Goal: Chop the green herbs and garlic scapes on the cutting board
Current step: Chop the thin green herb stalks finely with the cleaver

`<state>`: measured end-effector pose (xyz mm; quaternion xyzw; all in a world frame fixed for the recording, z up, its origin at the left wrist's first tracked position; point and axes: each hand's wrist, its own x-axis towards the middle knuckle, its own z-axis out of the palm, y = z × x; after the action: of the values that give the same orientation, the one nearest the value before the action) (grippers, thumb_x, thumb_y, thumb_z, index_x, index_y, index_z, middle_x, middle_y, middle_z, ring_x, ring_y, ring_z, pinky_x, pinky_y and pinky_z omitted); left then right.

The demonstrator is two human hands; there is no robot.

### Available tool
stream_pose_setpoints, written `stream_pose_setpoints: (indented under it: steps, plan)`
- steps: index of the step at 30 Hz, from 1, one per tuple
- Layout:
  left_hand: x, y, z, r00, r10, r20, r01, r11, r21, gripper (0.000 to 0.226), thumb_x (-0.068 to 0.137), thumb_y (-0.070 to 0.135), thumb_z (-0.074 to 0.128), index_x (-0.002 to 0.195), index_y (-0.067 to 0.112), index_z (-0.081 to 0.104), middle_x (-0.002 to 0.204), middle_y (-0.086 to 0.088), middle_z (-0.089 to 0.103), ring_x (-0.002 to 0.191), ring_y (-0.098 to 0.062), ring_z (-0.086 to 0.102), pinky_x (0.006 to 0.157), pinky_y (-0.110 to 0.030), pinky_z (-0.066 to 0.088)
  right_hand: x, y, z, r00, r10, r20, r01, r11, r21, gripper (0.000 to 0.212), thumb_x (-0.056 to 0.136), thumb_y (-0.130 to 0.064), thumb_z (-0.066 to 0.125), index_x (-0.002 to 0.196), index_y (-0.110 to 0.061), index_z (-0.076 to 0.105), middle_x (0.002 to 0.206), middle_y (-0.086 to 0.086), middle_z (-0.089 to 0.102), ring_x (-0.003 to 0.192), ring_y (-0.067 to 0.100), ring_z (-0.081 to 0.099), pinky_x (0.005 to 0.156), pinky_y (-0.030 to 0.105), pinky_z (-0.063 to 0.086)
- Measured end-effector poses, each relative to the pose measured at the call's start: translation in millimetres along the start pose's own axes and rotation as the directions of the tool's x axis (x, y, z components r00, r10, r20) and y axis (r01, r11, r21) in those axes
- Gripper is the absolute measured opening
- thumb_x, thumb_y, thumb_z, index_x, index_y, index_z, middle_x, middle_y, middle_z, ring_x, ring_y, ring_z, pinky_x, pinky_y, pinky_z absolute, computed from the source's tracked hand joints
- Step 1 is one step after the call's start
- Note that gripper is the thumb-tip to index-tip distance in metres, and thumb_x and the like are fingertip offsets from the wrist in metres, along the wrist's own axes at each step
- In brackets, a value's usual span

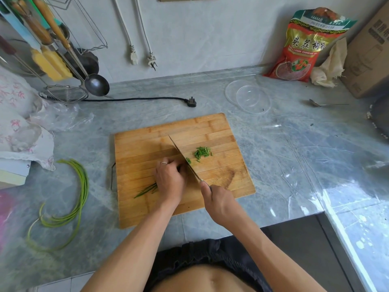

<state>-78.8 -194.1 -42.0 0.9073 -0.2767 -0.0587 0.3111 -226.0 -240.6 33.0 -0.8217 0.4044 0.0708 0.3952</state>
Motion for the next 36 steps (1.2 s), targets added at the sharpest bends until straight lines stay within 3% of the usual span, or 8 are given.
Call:
stream_pose_setpoints:
  steps: [7, 11, 17, 21, 25, 28, 33, 36]
  plan:
    - [-3, 3, -1, 1.0, -0.03, -0.01, 0.03, 0.999, 0.015, 0.009, 0.08, 0.018, 0.072, 0.072, 0.021, 0.072, 0.077, -0.005, 0.06, 0.084, -0.03, 0.05, 0.073, -0.041, 0.041, 11, -8, 2, 0.999, -0.011, 0.032, 0.014, 0.996, -0.089, 0.057, 0.101, -0.053, 0.017, 0.084, -0.009, 0.05, 0.064, 0.001, 0.043, 0.054, 0.011, 0.036, 0.051, 0.021, 0.029]
    - [-4, 0, 1, 1.0, -0.008, -0.019, 0.009, 0.999, 0.046, 0.007, 0.083, 0.014, 0.069, 0.079, 0.017, 0.074, 0.081, -0.007, 0.062, 0.085, -0.032, 0.051, 0.074, -0.042, 0.041, -1, 5, 4, 1.0, -0.017, -0.026, 0.017, 1.0, -0.009, 0.056, 0.099, -0.055, 0.023, 0.067, -0.012, 0.038, 0.058, 0.003, 0.042, 0.05, 0.016, 0.036, 0.047, 0.025, 0.027]
    - [-5, -2, 2, 1.0, 0.023, -0.011, -0.022, 0.997, 0.072, 0.009, 0.086, 0.021, 0.067, 0.08, 0.023, 0.074, 0.079, -0.004, 0.06, 0.085, -0.03, 0.05, 0.073, -0.039, 0.037, 6, -11, -3, 0.999, -0.043, 0.025, 0.044, 0.998, -0.046, 0.054, 0.103, -0.048, 0.02, 0.083, -0.007, 0.047, 0.068, 0.006, 0.047, 0.068, 0.028, 0.048, 0.054, 0.032, 0.032]
    - [-8, -6, 1, 0.996, 0.095, -0.005, -0.093, 0.989, 0.113, 0.011, 0.089, 0.023, 0.065, 0.092, 0.025, 0.076, 0.081, -0.004, 0.059, 0.085, -0.028, 0.05, 0.073, -0.041, 0.04, 1, -5, -4, 1.0, -0.023, -0.006, 0.023, 1.0, 0.0, 0.053, 0.104, -0.048, 0.025, 0.07, -0.009, 0.037, 0.065, 0.009, 0.046, 0.064, 0.031, 0.047, 0.06, 0.039, 0.036]
    - [-7, -4, -2, 0.991, 0.133, -0.016, -0.131, 0.986, 0.102, 0.012, 0.09, 0.022, 0.065, 0.089, 0.024, 0.077, 0.081, -0.003, 0.059, 0.084, -0.028, 0.051, 0.072, -0.04, 0.041, 10, -12, -3, 1.0, 0.022, -0.012, -0.022, 0.999, 0.027, 0.058, 0.102, -0.053, 0.02, 0.076, -0.008, 0.047, 0.062, 0.003, 0.045, 0.056, 0.019, 0.042, 0.053, 0.031, 0.035]
    - [-7, -3, -3, 0.992, 0.126, -0.01, -0.125, 0.989, 0.081, 0.012, 0.09, 0.022, 0.065, 0.084, 0.025, 0.075, 0.079, -0.002, 0.059, 0.083, -0.027, 0.05, 0.071, -0.04, 0.041, 9, -20, 0, 1.0, 0.023, 0.004, -0.024, 1.0, 0.021, 0.055, 0.102, -0.05, 0.019, 0.085, -0.008, 0.05, 0.064, 0.001, 0.043, 0.065, 0.024, 0.046, 0.06, 0.032, 0.035]
    - [-9, -3, -4, 0.989, 0.143, -0.025, -0.142, 0.988, 0.059, 0.011, 0.088, 0.019, 0.067, 0.082, 0.017, 0.076, 0.083, -0.003, 0.063, 0.082, -0.027, 0.052, 0.069, -0.034, 0.035, 9, -8, -14, 0.998, 0.057, -0.034, -0.056, 0.997, 0.049, 0.055, 0.104, -0.047, 0.021, 0.074, -0.008, 0.045, 0.064, 0.005, 0.047, 0.067, 0.029, 0.051, 0.062, 0.036, 0.041]
    - [-6, -6, -4, 0.984, 0.18, -0.007, -0.179, 0.983, 0.045, 0.013, 0.085, 0.009, 0.069, 0.093, 0.015, 0.078, 0.087, -0.003, 0.066, 0.084, -0.028, 0.055, 0.071, -0.037, 0.045, 15, 1, -26, 0.994, 0.11, -0.027, -0.107, 0.99, 0.094, 0.061, 0.102, -0.053, 0.02, 0.074, -0.007, 0.05, 0.067, 0.009, 0.054, 0.063, 0.027, 0.053, 0.057, 0.035, 0.045]
